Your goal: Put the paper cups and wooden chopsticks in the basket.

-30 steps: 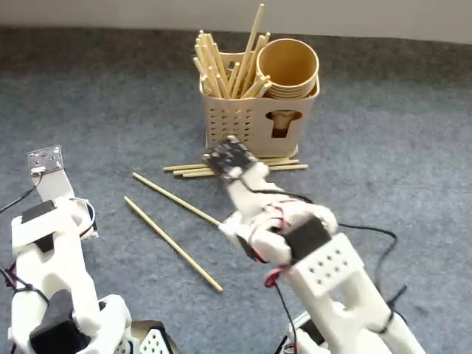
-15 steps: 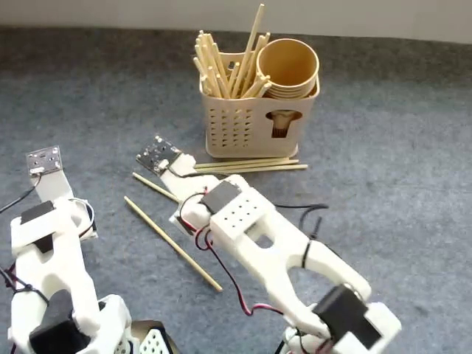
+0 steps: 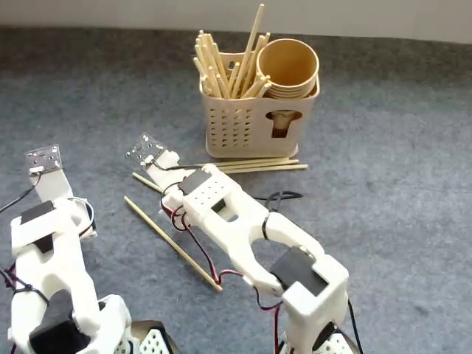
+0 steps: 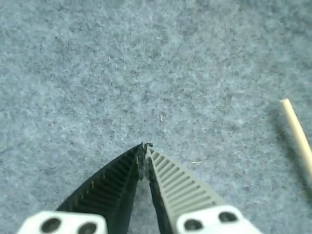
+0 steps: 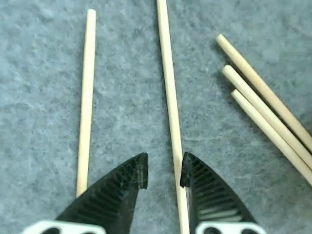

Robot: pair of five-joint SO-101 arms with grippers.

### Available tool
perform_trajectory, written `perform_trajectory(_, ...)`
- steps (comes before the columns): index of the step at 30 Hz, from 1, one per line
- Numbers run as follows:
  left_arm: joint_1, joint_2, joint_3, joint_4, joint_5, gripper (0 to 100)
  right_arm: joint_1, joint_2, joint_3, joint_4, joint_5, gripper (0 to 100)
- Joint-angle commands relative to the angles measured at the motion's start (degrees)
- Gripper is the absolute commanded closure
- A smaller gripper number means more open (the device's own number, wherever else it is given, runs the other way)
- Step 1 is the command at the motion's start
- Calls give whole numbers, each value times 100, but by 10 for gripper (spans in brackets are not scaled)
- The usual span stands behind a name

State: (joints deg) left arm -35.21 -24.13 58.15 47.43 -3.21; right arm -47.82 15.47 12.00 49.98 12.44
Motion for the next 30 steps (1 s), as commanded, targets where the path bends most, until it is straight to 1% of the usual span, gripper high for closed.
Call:
perform_trajectory(1,-13,-145,-13,-70,-44,972,224,171,-453,-101,-35,875)
perform_trajectory(7,-13,-145,-13,-70,-44,972,312,549,-505,-75,-35,885)
perform_trajectory(8,-13,-145,-13,-70,-44,972,312,558,-488,-66,-35,909)
perform_trajectory(10,-22,-145,-13,-70,-44,972,330,558,-505,13,-26,985)
perform_trajectory(11,-22,-145,-13,-70,-44,972,330,558,-514,136,18,998)
perform_trajectory(12,-22,-145,-13,-70,-44,972,330,558,-514,286,123,987)
perform_trajectory(14,-31,-145,-13,-70,-44,972,321,549,-523,637,308,994)
perform_trajectory(19,-31,-145,-13,-70,-44,972,330,391,-514,1051,343,994)
perform_trajectory(30,-31,-136,-13,-79,-44,972,330,-1270,-470,2026,325,994)
